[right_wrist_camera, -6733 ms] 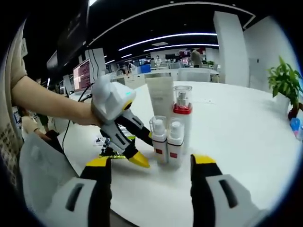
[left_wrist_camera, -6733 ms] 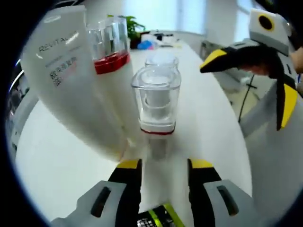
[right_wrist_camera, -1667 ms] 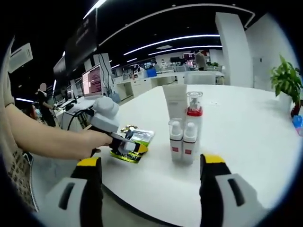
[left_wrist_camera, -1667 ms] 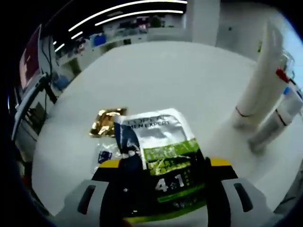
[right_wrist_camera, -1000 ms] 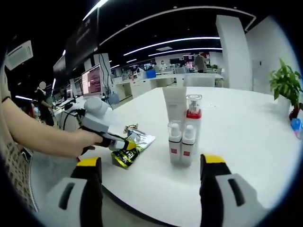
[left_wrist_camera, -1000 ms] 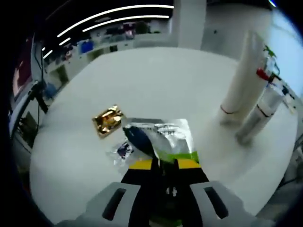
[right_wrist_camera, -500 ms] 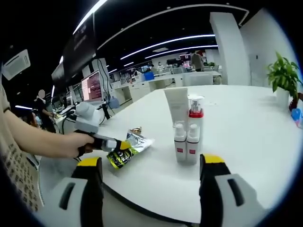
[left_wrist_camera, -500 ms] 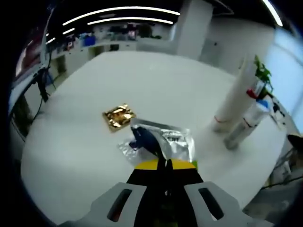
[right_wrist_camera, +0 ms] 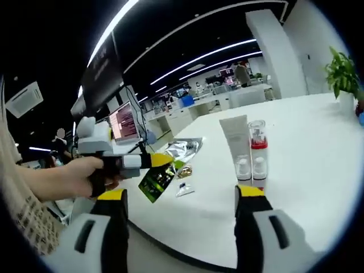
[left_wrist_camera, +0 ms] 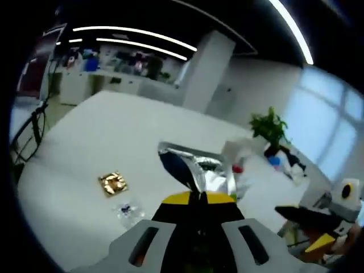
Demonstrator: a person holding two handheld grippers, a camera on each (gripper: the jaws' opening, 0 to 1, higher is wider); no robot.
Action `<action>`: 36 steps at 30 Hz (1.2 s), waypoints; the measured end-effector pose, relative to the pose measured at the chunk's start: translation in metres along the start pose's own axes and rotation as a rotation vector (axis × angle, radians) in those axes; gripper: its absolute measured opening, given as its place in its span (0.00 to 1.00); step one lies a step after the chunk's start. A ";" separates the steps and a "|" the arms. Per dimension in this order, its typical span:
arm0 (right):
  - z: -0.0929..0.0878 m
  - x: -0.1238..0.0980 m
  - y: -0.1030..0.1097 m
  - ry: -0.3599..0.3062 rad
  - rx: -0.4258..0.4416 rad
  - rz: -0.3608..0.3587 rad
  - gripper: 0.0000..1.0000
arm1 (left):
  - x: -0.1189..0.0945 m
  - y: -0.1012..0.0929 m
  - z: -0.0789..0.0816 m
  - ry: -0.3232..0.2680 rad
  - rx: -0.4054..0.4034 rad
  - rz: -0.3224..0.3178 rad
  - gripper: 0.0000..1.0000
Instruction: Arrange the skincare products in the storage area until every visible bottle or jar stands upright without overlapping.
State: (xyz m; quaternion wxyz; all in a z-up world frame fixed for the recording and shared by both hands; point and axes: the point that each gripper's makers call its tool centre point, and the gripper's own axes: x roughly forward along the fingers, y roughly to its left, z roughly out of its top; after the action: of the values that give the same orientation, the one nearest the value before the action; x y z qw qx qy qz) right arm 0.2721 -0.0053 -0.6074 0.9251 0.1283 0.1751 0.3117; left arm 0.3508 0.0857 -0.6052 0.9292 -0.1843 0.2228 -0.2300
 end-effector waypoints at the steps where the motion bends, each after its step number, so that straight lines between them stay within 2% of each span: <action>1: 0.003 0.001 0.004 -0.010 0.008 0.013 0.74 | -0.002 -0.005 0.005 -0.015 -0.020 -0.018 0.03; 4: 0.010 0.005 0.012 -0.032 0.036 0.049 0.70 | -0.005 -0.017 0.014 -0.050 -0.079 -0.067 0.03; 6: 0.016 0.007 0.018 -0.060 0.077 0.087 0.63 | -0.008 -0.022 0.016 -0.064 -0.078 -0.088 0.03; 8: 0.018 0.009 0.020 -0.062 0.097 0.101 0.55 | -0.010 -0.026 0.017 -0.071 -0.083 -0.106 0.03; 11: 0.022 0.014 0.023 -0.073 0.099 0.121 0.48 | -0.014 -0.033 0.020 -0.095 -0.145 -0.133 0.03; 16: 0.030 0.019 0.029 -0.108 0.156 0.155 0.45 | -0.020 -0.046 0.020 -0.112 -0.154 -0.169 0.03; 17: 0.030 0.020 0.031 -0.113 0.166 0.160 0.43 | -0.022 -0.050 0.022 -0.127 -0.150 -0.194 0.03; 18: 0.030 0.020 0.033 -0.115 0.175 0.166 0.42 | -0.024 -0.060 0.026 -0.163 -0.143 -0.250 0.03; 20: 0.030 0.021 0.036 -0.117 0.180 0.176 0.39 | -0.027 -0.066 0.023 -0.161 -0.183 -0.277 0.03; 22: 0.030 0.021 0.039 -0.118 0.187 0.191 0.33 | -0.029 -0.071 0.021 -0.167 -0.165 -0.289 0.04; 24: 0.028 0.020 0.043 -0.105 0.192 0.206 0.19 | -0.030 -0.075 0.018 -0.160 -0.162 -0.298 0.04; 25: 0.027 0.020 0.044 -0.097 0.194 0.211 0.16 | -0.031 -0.075 0.017 -0.158 -0.158 -0.299 0.04; 26: 0.023 0.020 0.043 -0.081 0.227 0.208 0.16 | -0.032 -0.073 0.016 -0.159 -0.147 -0.288 0.04; 29: 0.020 0.018 0.042 -0.085 0.223 0.196 0.08 | -0.033 -0.068 0.012 -0.143 -0.150 -0.276 0.05; 31: 0.017 0.016 0.039 -0.075 0.236 0.175 0.03 | -0.035 -0.065 0.008 -0.130 -0.118 -0.270 0.09; 34: 0.016 0.011 0.036 -0.071 0.224 0.182 0.02 | -0.037 -0.060 0.007 -0.129 -0.112 -0.260 0.10; 36: 0.017 0.007 0.035 -0.081 0.243 0.184 0.01 | -0.040 -0.059 0.005 -0.112 -0.097 -0.280 0.12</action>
State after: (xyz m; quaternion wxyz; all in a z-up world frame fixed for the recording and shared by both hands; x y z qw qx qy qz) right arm 0.2657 0.0243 -0.5819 0.8765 0.2673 0.1615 0.3663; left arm 0.3012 0.0583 -0.5617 0.8890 -0.2710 0.1535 -0.3358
